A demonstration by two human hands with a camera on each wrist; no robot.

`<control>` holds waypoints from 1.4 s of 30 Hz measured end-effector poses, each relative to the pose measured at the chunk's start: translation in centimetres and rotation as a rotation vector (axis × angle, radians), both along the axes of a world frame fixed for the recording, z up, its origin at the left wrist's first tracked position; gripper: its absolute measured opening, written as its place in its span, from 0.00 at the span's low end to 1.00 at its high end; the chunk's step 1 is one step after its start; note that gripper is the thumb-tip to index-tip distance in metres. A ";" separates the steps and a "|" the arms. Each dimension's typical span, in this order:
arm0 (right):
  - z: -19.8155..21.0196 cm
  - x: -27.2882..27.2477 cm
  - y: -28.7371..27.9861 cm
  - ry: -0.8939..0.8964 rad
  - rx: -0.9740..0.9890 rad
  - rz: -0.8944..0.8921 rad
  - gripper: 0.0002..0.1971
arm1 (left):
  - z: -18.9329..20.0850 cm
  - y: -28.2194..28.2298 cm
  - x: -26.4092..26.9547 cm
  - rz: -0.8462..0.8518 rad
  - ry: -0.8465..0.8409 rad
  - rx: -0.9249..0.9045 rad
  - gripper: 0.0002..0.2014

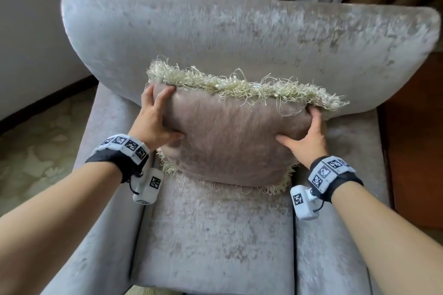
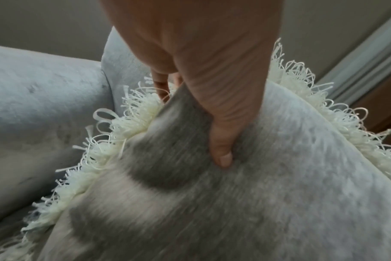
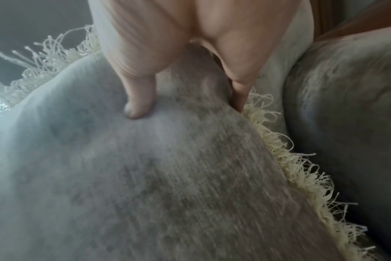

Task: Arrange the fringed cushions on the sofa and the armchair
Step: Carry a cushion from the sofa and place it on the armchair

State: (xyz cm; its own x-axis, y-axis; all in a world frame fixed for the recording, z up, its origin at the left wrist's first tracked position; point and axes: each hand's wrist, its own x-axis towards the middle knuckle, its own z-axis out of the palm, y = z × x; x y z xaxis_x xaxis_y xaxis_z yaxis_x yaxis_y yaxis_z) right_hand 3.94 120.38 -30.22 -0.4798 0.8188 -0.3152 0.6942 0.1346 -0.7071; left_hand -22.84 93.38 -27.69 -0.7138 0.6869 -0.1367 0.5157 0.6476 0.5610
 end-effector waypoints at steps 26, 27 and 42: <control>3.2 0.3 -1.9 -0.402 0.191 0.285 0.56 | 0.1 -0.9 1.9 0.160 0.337 -0.435 0.52; 3.4 0.2 -2.2 -0.436 0.237 0.274 0.57 | 0.4 -0.8 1.9 0.146 0.325 -0.475 0.53; 6.9 0.3 -5.1 -0.388 0.266 0.804 0.39 | 6.1 -1.0 6.6 -0.181 0.106 -0.579 0.51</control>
State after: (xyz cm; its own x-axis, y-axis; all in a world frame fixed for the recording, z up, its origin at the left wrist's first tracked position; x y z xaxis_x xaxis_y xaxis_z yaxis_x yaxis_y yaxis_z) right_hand 4.28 115.32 -23.36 -0.8345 0.3549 -0.4215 0.5036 0.8018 -0.3218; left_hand -16.23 92.38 -21.59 -0.6228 0.6340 -0.4584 0.6797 0.7286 0.0842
